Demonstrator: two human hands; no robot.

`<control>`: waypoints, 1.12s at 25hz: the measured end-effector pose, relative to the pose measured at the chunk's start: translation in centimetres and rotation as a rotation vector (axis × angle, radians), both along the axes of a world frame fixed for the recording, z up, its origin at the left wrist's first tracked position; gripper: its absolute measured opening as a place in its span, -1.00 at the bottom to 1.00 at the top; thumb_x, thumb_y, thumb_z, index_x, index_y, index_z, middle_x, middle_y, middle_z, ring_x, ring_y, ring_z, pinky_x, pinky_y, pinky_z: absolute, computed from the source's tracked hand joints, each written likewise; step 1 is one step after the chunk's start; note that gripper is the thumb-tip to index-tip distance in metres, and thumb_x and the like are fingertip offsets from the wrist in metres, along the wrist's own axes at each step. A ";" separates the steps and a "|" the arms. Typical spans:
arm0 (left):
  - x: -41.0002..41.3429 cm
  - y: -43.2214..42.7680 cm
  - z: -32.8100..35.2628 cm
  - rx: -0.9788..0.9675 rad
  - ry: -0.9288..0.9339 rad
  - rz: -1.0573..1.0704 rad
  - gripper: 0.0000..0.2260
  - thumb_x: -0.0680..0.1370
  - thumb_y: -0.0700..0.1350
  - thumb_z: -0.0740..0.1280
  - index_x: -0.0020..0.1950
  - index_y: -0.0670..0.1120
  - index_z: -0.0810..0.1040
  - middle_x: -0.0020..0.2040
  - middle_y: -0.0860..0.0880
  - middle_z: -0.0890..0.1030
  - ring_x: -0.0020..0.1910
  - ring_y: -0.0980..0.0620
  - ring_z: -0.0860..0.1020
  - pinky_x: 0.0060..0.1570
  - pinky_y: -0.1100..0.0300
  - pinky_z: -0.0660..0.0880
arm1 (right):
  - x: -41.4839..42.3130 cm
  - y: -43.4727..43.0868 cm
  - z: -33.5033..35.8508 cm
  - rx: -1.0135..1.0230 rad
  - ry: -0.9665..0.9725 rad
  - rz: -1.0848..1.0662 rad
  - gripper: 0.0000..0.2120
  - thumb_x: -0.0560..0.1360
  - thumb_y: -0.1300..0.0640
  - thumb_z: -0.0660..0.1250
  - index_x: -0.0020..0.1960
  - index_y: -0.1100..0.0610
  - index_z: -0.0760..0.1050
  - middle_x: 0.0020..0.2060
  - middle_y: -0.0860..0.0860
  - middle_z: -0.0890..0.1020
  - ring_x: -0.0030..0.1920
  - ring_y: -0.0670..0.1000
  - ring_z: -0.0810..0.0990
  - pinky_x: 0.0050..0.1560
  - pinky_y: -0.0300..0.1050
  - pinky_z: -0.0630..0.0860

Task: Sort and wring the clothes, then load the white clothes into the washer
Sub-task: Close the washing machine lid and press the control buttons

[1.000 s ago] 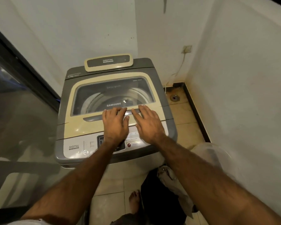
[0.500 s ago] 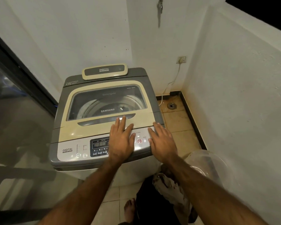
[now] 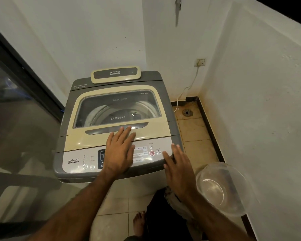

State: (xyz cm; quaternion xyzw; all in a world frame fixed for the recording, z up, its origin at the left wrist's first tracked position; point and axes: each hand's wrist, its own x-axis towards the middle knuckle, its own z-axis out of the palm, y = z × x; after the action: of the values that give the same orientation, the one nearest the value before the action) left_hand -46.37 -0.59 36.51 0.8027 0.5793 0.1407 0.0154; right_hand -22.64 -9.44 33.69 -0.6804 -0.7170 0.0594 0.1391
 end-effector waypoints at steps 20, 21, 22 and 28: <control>-6.4 2.5 -0.7 0.157 -0.065 0.082 -0.57 0.66 0.05 0.14 0.47 -0.10 0.43 0.44 -0.17 0.42 0.42 -0.17 0.38 0.39 -0.11 0.36 | -1.5 -0.1 -0.7 -0.054 -0.131 -0.003 -0.37 0.57 -0.17 0.28 0.58 -0.05 0.24 0.62 0.20 0.06 0.60 0.31 0.03 0.42 0.36 0.32; -6.4 2.5 -0.8 0.166 -0.080 0.077 -0.58 0.66 0.04 0.15 0.47 -0.10 0.44 0.44 -0.17 0.43 0.42 -0.17 0.38 0.39 -0.11 0.36 | -1.6 -0.2 -0.7 -0.057 -0.130 0.001 -0.38 0.57 -0.17 0.28 0.58 -0.05 0.24 0.62 0.20 0.07 0.60 0.31 0.03 0.41 0.37 0.32; -6.4 2.5 -0.8 0.174 -0.097 0.078 -0.59 0.66 0.03 0.16 0.45 -0.10 0.45 0.42 -0.17 0.44 0.41 -0.16 0.39 0.38 -0.10 0.36 | -1.7 -0.2 -0.8 -0.053 -0.126 0.003 -0.40 0.58 -0.18 0.24 0.57 -0.05 0.26 0.62 0.21 0.08 0.60 0.32 0.04 0.41 0.38 0.32; -4.2 3.7 0.2 0.196 -0.221 0.247 -0.68 0.63 0.07 0.22 0.19 -0.10 0.60 0.11 -0.08 0.58 0.13 -0.08 0.48 0.16 0.00 0.41 | -3.1 0.6 0.2 0.111 0.035 -0.052 -0.51 0.62 -0.15 0.10 0.34 0.09 0.56 0.46 0.20 0.44 0.49 0.27 0.36 0.41 0.41 0.31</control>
State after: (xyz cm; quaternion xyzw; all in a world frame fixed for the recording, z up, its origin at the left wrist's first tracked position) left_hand -50.62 3.13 36.67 0.7027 0.6518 0.2846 -0.0167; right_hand -25.72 -8.83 33.86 -0.6888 -0.6988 0.0281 0.1906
